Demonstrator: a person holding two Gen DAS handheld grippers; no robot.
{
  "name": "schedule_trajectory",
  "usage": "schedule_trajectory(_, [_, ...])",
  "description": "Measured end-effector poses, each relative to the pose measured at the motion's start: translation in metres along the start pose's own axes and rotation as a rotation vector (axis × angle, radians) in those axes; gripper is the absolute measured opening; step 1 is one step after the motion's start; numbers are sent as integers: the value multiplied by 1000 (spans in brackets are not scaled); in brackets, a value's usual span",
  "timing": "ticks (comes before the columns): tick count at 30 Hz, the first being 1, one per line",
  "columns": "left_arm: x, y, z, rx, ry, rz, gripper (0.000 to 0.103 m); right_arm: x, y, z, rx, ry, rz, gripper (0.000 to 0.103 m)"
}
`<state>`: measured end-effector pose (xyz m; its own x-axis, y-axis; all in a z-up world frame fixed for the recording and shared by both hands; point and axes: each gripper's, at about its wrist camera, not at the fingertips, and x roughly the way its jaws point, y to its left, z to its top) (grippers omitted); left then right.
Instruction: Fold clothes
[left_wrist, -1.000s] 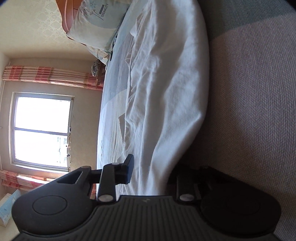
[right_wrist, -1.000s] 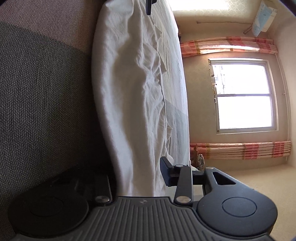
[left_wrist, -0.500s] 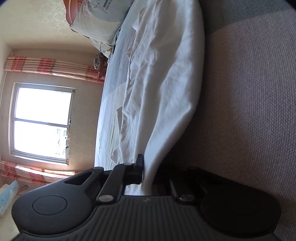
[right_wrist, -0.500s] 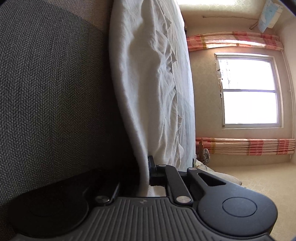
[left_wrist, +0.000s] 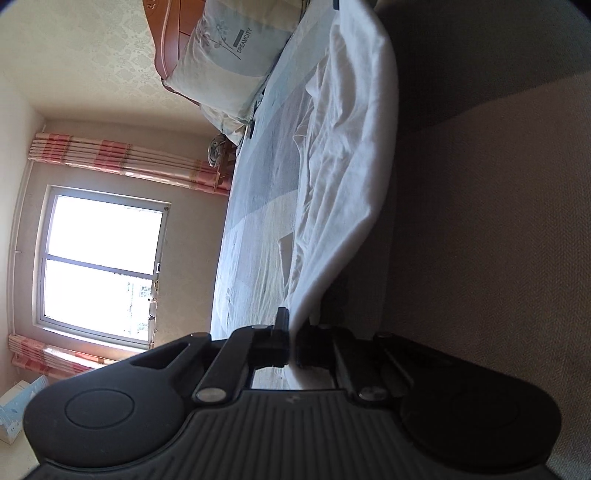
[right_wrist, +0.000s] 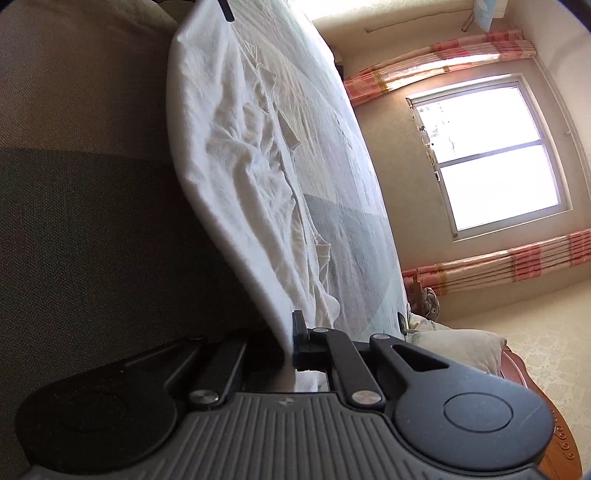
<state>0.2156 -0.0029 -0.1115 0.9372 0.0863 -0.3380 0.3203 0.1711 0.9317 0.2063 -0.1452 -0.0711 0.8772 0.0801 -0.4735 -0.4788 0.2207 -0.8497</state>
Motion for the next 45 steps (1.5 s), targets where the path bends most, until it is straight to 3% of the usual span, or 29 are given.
schedule_trajectory(4, [4, -6, 2, 12, 8, 8, 11, -6, 5, -1, -7, 16, -11, 7])
schedule_trajectory(6, [7, -13, 4, 10, 30, -30, 11, 0, 11, 0, -29, 36, -23, 12])
schedule_trajectory(8, [8, -22, 4, 17, 37, -32, 13, 5, 21, 1, -46, 42, -7, 35])
schedule_trajectory(10, [12, -30, 4, 39, 40, -23, 14, 11, 32, 0, -64, 46, -1, 36])
schedule_trajectory(12, [17, -37, 3, 62, 41, -15, 27, 17, 40, -2, -80, 50, -18, 36])
schedule_trajectory(17, [33, -40, 9, 58, 33, 0, 25, 30, 45, -2, -72, 61, -62, 37])
schedule_trajectory(21, [40, -39, 10, 12, 52, -34, 6, 44, 44, 1, -69, 59, -70, 32])
schedule_trajectory(32, [3, -7, 3, -25, -13, 70, 2, 16, 13, 0, 35, -9, -114, 7])
schedule_trajectory(38, [-38, 3, -1, -15, -30, 58, 2, -22, -2, 3, 59, -34, -101, 7])
schedule_trajectory(45, [-103, -14, -13, 25, -63, 19, 3, -76, 13, -2, 27, -34, 10, 7])
